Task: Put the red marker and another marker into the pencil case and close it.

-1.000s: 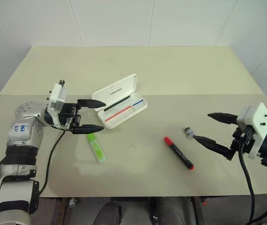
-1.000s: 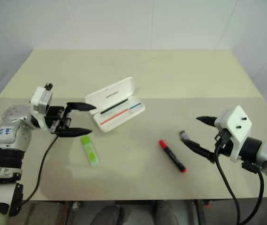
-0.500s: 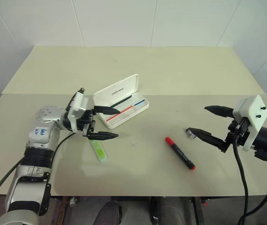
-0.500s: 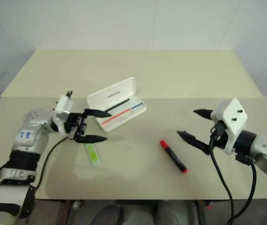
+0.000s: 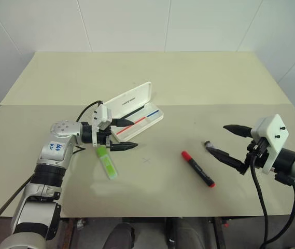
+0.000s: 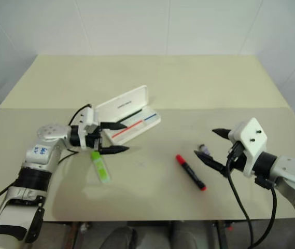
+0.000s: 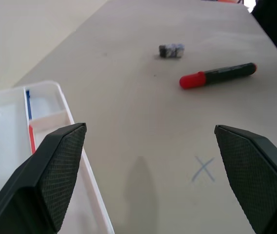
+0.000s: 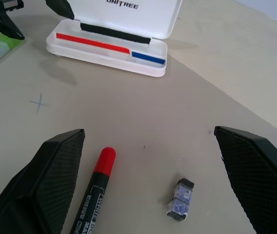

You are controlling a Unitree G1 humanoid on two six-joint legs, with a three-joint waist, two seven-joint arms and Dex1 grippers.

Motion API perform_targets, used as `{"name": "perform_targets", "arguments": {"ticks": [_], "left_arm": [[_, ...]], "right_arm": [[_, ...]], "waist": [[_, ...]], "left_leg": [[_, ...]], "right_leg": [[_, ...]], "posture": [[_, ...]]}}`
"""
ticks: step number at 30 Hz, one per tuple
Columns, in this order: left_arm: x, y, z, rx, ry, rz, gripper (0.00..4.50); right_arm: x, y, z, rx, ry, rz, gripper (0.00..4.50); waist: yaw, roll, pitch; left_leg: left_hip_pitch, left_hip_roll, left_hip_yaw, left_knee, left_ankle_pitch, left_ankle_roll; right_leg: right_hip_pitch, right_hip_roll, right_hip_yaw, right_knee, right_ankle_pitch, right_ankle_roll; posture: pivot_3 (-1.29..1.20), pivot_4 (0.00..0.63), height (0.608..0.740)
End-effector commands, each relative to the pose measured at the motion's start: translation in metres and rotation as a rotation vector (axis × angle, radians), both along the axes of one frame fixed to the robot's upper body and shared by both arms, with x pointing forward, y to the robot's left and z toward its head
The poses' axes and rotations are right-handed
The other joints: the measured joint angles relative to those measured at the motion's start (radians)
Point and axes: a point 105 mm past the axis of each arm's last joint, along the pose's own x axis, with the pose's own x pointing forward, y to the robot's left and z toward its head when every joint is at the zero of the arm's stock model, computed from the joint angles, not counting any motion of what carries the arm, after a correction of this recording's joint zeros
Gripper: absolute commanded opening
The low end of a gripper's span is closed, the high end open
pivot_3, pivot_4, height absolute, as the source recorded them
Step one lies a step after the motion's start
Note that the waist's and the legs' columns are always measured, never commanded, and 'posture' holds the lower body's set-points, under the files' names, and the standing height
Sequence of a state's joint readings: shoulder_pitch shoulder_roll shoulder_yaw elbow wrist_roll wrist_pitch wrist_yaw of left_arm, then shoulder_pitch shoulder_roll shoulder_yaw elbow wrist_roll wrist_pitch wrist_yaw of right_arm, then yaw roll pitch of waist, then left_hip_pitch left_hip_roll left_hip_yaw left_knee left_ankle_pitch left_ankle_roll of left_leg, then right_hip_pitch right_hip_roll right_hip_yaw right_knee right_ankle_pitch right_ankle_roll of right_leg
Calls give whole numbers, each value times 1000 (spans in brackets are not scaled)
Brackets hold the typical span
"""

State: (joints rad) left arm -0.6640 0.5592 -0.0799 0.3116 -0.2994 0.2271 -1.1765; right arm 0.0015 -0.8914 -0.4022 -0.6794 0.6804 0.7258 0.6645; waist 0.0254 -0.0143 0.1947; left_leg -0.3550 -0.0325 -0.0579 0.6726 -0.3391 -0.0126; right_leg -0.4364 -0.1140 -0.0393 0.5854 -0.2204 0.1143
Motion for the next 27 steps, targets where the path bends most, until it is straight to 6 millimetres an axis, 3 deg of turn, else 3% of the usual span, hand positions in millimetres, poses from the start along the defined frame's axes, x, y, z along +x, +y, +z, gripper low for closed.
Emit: {"name": "perform_targets", "arguments": {"ticks": [1,7,17,25,27], "left_arm": [[5,-2,3,48,-28,43,4484],[8,-1,-3,107,-14,94,4484],[8,2,-20,244,48,128,4484],[23,8,-33,397,30,230,4484],[25,7,-34,398,19,237,4094]], "right_arm": [[-7,1,15,3,-81,-1,4500],[-24,-2,-2,-32,5,24,4500],[-28,-6,0,-33,-1,-3,4500],[-33,-9,0,-46,5,-22,4500],[-34,-11,0,-50,6,-27,4500]], "waist": [[0,0,0],[1,0,0],[0,-1,0],[1,-1,0],[0,-1,0]], "left_leg": [[0,0,0,0,0,0],[0,0,0,1,0,0],[2,0,0,7,-1,2],[2,0,0,8,-1,2],[2,0,0,8,-1,2]], "right_leg": [[0,0,0,0,0,0],[1,0,1,0,0,1],[6,0,2,-4,2,1],[6,0,2,-3,2,2],[6,0,2,-3,2,1]], "posture": [[0,150,740],[0,150,740],[0,150,740],[0,150,740],[0,150,740]]}}
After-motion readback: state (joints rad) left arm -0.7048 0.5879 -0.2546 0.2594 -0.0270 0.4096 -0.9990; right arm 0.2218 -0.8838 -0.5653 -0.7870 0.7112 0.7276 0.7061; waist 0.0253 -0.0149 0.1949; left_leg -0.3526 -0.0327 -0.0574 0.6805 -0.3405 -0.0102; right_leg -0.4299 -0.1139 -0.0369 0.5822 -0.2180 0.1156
